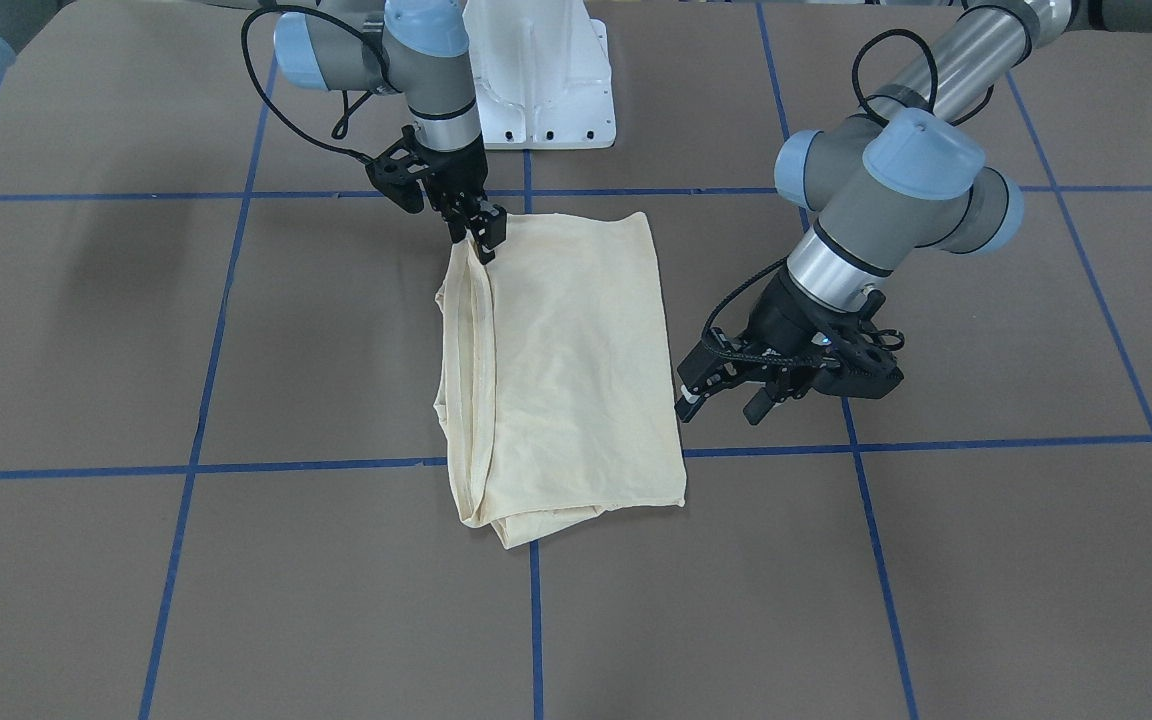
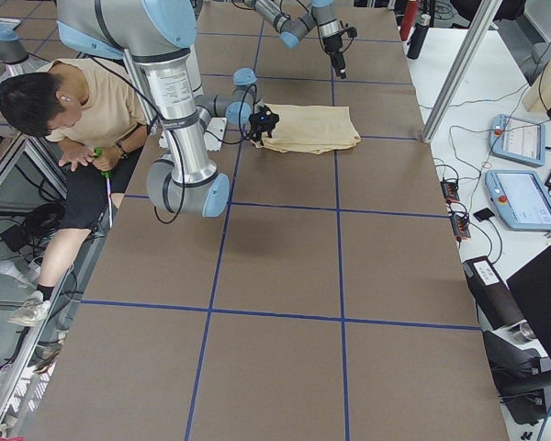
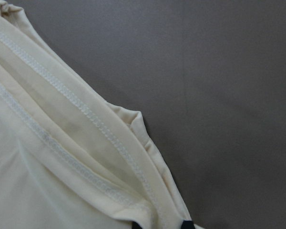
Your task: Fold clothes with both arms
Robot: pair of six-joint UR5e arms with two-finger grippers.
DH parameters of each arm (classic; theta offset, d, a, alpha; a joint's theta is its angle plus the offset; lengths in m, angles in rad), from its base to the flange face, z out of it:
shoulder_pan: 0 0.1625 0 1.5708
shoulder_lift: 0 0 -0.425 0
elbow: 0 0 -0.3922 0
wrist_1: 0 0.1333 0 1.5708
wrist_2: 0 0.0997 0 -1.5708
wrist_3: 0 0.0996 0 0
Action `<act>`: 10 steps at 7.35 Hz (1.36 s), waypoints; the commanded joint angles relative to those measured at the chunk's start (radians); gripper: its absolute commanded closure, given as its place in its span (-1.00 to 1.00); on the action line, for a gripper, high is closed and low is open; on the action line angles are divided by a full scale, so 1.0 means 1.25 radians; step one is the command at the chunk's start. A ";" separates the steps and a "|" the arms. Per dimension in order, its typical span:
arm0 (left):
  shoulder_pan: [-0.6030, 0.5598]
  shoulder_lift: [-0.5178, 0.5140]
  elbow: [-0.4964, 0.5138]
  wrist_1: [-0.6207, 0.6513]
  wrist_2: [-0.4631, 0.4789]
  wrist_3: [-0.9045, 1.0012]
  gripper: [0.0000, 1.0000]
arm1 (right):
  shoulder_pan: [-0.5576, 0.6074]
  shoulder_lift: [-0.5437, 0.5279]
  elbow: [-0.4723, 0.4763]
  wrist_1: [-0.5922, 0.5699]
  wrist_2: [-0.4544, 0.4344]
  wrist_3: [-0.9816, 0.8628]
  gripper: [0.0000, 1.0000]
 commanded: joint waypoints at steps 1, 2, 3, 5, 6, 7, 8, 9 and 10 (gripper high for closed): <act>0.000 0.000 0.000 0.000 0.002 -0.009 -0.96 | 0.000 0.000 0.001 0.000 0.002 0.001 1.00; 0.001 0.000 0.000 0.000 0.004 -0.011 -0.96 | 0.000 0.000 0.002 0.000 0.002 0.001 1.00; 0.001 0.000 0.000 0.000 0.004 -0.011 -0.96 | 0.004 0.002 0.011 -0.001 0.005 0.001 1.00; 0.001 0.000 0.000 0.000 0.004 -0.011 -0.96 | 0.010 0.000 0.032 -0.011 0.010 -0.001 1.00; 0.000 0.000 0.000 0.000 0.004 -0.011 -0.96 | 0.010 -0.006 0.034 -0.013 0.010 -0.002 1.00; 0.000 0.000 -0.001 0.000 0.004 -0.012 -0.96 | 0.003 -0.009 0.032 -0.012 0.009 -0.002 1.00; 0.001 0.000 -0.001 0.000 0.004 -0.012 -0.96 | -0.005 -0.009 0.028 -0.012 0.005 -0.004 -0.23; 0.000 0.000 -0.001 0.000 0.004 -0.012 -0.96 | -0.007 -0.009 0.028 -0.012 0.005 -0.004 -0.37; 0.001 0.000 0.000 0.000 0.004 -0.012 -0.96 | -0.010 -0.009 0.027 -0.012 0.004 -0.002 -0.48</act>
